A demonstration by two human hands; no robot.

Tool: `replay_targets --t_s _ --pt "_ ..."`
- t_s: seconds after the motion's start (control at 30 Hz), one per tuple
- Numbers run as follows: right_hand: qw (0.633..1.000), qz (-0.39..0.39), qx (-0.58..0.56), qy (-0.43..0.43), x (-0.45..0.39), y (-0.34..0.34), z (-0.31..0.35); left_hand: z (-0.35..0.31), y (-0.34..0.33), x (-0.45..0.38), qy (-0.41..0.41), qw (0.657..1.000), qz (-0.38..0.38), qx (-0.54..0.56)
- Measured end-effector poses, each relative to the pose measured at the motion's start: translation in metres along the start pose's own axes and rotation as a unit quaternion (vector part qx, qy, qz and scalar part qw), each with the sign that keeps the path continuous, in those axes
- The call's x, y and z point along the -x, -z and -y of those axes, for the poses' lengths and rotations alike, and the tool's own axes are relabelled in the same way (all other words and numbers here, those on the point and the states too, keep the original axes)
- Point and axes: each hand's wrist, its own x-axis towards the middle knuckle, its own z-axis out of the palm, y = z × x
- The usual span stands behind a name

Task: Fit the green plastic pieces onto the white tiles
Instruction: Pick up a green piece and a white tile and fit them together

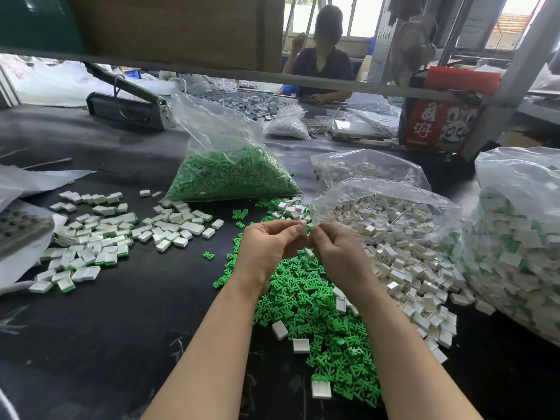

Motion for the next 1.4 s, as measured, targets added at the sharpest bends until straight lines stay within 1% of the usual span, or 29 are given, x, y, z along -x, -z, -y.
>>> replay_targets --t_s 0.2,0.43,0.67,0.8,0.97,1.17,1.27,1.4 --pt "1.0 -0.011 -0.01 -0.003 0.003 -0.002 0.002 0.001 -0.001 -0.001 -0.005 1.0 -0.004 0.006" --pt "0.998 -0.031 -0.051 -0.016 0.004 -0.006 0.0 0.007 -0.011 0.0 -0.012 0.998 -0.032 0.052" --pt "0.997 -0.011 -0.07 -0.014 0.004 -0.003 -0.002 0.009 -0.012 0.001 -0.016 0.998 -0.027 0.046" --pt "0.998 -0.025 -0.061 -0.007 0.004 -0.005 -0.002 0.01 -0.016 0.002 -0.025 0.996 -0.043 0.076" --pt "0.998 -0.041 -0.041 0.002 0.004 -0.008 -0.003 0.013 -0.02 0.002 -0.035 0.994 -0.056 0.086" --pt "0.998 -0.055 -0.043 -0.001 0.003 -0.013 -0.006 0.017 -0.021 0.001 -0.035 0.992 -0.073 0.101" --pt "0.996 -0.045 -0.073 -0.012 0.002 -0.012 -0.007 0.018 -0.022 0.0 -0.031 0.991 -0.076 0.108" --pt "0.987 -0.037 -0.155 -0.026 0.002 -0.01 -0.006 0.017 -0.023 0.0 -0.026 0.991 -0.071 0.111"
